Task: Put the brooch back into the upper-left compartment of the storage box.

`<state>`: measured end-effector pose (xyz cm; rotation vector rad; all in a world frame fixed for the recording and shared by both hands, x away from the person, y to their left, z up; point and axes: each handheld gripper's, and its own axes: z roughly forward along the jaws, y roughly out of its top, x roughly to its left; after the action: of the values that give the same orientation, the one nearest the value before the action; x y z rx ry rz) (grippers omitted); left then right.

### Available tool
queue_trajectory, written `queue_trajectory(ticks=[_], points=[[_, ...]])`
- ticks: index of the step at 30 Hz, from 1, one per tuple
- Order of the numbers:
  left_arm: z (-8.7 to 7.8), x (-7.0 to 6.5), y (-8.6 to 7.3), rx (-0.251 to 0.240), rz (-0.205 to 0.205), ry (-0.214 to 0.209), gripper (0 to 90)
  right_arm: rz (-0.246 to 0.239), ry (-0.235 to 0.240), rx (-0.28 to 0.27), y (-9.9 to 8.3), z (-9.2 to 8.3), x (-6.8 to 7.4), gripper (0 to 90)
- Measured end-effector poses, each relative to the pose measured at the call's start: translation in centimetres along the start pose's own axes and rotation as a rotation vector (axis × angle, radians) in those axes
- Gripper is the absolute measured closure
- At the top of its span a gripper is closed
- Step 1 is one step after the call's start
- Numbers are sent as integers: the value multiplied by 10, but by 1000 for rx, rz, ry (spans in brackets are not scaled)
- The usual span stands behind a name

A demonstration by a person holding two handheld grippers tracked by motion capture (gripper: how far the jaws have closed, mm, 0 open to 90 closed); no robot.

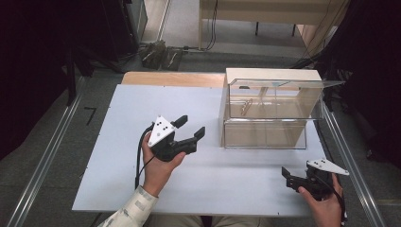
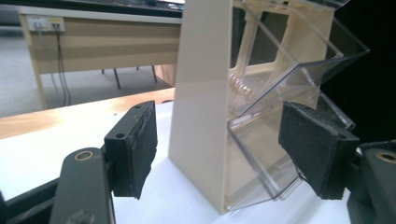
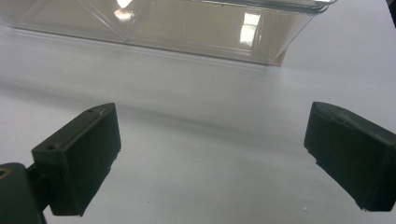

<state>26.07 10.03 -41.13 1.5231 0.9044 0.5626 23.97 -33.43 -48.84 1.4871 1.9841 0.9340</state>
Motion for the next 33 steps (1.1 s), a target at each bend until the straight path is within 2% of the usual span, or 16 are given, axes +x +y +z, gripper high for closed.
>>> queue_trajectory(ticks=[18, 26, 33], points=[[-29, 26, -25, 29, -4, 103, 272, -5, 0, 1, 0, 0, 0, 23], [-38, 33, -35, 64, -12, 129, 259, -4, 0, 1, 0, -1, 0, 23], [-51, 44, -43, 83, -25, 170, 240, -2, 1, -3, 0, -2, -1, 23]])
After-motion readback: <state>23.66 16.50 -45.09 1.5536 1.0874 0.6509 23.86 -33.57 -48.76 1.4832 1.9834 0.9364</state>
